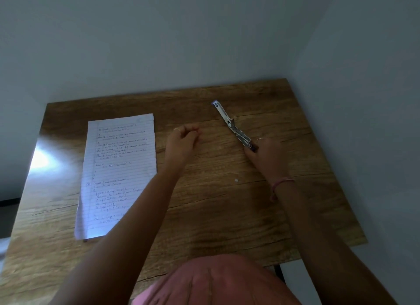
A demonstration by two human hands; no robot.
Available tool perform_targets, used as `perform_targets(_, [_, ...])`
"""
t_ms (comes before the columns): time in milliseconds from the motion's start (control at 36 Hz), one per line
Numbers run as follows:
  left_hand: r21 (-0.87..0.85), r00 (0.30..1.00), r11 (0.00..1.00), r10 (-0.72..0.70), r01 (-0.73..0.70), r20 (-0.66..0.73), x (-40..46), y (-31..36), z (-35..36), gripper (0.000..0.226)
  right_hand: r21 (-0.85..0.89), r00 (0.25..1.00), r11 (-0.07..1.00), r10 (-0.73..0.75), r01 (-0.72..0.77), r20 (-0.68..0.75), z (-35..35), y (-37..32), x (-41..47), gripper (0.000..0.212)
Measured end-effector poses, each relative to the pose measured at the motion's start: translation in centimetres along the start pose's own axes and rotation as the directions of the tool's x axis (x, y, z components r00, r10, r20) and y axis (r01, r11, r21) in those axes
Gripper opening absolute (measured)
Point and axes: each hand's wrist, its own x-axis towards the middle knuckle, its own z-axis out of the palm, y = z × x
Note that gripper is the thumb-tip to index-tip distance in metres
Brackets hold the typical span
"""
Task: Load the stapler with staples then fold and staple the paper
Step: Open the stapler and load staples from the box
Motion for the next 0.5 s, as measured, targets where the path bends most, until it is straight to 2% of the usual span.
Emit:
perform_targets(139, [0.040, 0.996, 0.999, 0.040, -0.037, -0.086, -0.2, -0.7, -1.0, 0.015, -0.025, 0.999, 1.000, -0.001, 0.000, -0.047, -0.1, 0.0, -0.2, 0.031])
perform_targets(194, [0.076, 0.990, 0.996, 0.063, -0.054, -0.129, -0.2, -0.9, -1.3, 0.014, -0.026, 0.999, 1.000, 0.006, -0.007, -0.034, 0.0, 0.2, -0.3, 0.026])
perform_targets(250, [0.137, 0.985, 0.989, 0.069, -0.047, -0.160, -0.2, -1.0, -1.5, 0.014, -0.060, 1.000, 0.998, 0.002, -0.002, 0.001, 0.2, 0.5, -0.3, 0.034])
perform_targets(417, [0.262, 0.963, 0.961, 0.150, -0.088, -0.223, -0.2, -1.8, -2.1, 0.015, -0.011, 1.000, 1.000, -0.005, 0.005, 0.012, 0.2, 1.0, -0.6, 0.053])
perform_targets(500, [0.391, 0.962, 0.916, 0.180, -0.089, -0.203, 0.1, -2.4, -2.2, 0.029, 0.019, 0.999, 1.000, 0.008, -0.009, 0.036, 0.2, 1.1, -0.5, 0.054])
